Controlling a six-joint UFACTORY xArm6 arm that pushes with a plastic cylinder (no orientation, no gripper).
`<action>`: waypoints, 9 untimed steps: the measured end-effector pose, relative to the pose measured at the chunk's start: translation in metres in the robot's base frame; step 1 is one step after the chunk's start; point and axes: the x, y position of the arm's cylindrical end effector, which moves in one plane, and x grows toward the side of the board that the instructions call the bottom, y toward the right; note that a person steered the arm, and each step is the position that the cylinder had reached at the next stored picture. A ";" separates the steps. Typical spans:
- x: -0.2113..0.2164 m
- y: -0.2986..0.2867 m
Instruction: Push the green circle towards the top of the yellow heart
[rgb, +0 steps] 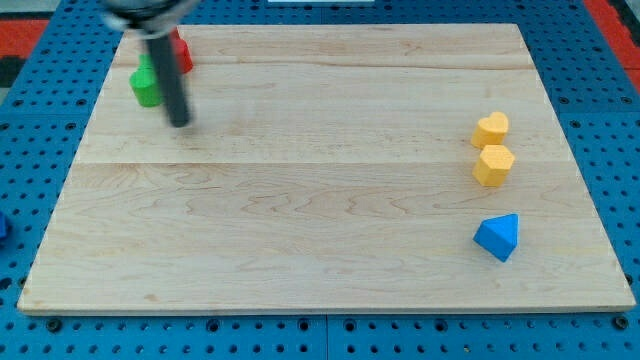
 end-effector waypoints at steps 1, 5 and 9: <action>-0.010 -0.078; -0.065 0.120; -0.050 0.093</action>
